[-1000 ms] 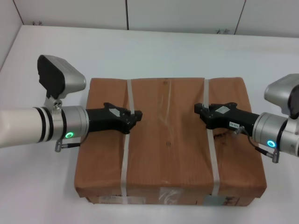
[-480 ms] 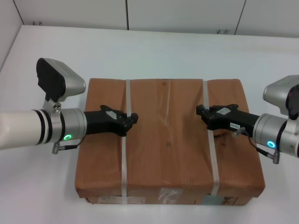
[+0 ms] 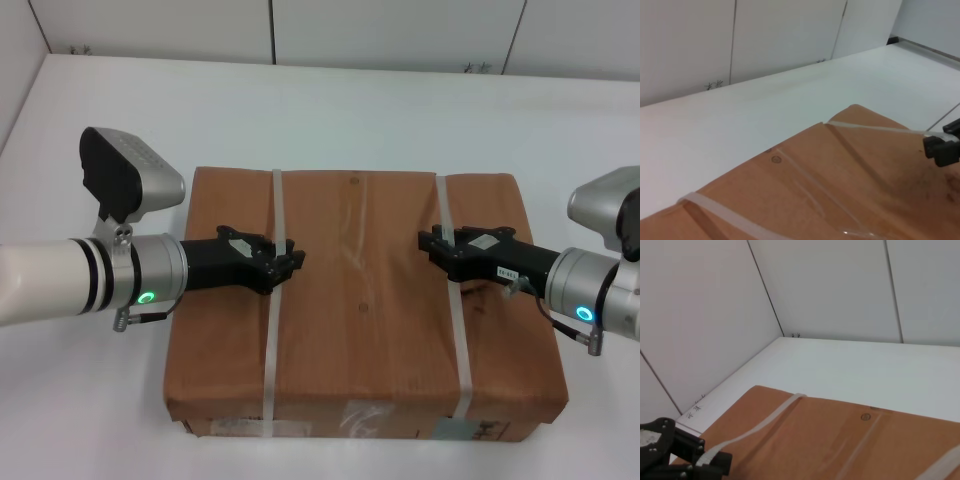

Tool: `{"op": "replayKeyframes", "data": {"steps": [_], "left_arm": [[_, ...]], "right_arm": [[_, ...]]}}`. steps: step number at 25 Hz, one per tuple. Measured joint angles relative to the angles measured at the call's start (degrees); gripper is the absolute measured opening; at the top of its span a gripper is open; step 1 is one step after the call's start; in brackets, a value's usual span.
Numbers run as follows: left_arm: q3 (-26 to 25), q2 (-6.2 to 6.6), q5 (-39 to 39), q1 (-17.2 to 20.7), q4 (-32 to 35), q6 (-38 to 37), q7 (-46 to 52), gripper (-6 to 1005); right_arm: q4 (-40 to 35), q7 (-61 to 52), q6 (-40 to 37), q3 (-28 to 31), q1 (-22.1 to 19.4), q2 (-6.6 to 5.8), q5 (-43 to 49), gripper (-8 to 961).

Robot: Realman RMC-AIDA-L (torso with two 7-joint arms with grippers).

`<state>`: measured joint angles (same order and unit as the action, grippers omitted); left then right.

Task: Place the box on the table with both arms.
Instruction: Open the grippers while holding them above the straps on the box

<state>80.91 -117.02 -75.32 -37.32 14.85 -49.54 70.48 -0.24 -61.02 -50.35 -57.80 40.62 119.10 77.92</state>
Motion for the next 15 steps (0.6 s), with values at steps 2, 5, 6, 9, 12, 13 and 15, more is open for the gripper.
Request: {"op": "replayKeyframes", "data": {"steps": [2, 5, 6, 9, 12, 13, 15], "left_arm": [[0.0, -0.05, 0.1, 0.1, 0.0, 0.1, -0.1, 185], [-0.1, -0.05, 0.2, 0.2, 0.0, 0.0, 0.0, 303], [-0.2, -0.05, 0.3, 0.3, 0.0, -0.1, -0.1, 342], [-0.2, 0.00, 0.7, 0.6, 0.2, -0.4, -0.2, 427], [-0.2, 0.03, 1.1, 0.7, 0.4, -0.5, -0.2, 497], [-0.2, 0.06, 1.3, 0.8, 0.4, -0.5, -0.2, 520], [-0.2, 0.09, 1.6, 1.0, 0.4, -0.6, -0.3, 567]], "right_arm": [[0.0, 0.0, 0.0, 0.1, -0.2, 0.00, -0.2, 186], [-0.1, -0.1, 0.0, 0.2, -0.6, 0.00, -0.5, 300], [-0.1, -0.1, 0.0, 0.3, -0.8, 0.00, -0.6, 338], [-0.2, -0.2, -0.1, 1.0, -1.6, 0.00, -0.7, 420], [-0.5, -0.1, -0.6, 2.2, -2.6, -0.01, -0.7, 487], [-0.8, 0.0, -0.6, 2.5, -3.0, 0.00, -0.7, 509], [-1.4, 0.1, -0.7, 3.0, -3.8, 0.00, -0.7, 553]]}}
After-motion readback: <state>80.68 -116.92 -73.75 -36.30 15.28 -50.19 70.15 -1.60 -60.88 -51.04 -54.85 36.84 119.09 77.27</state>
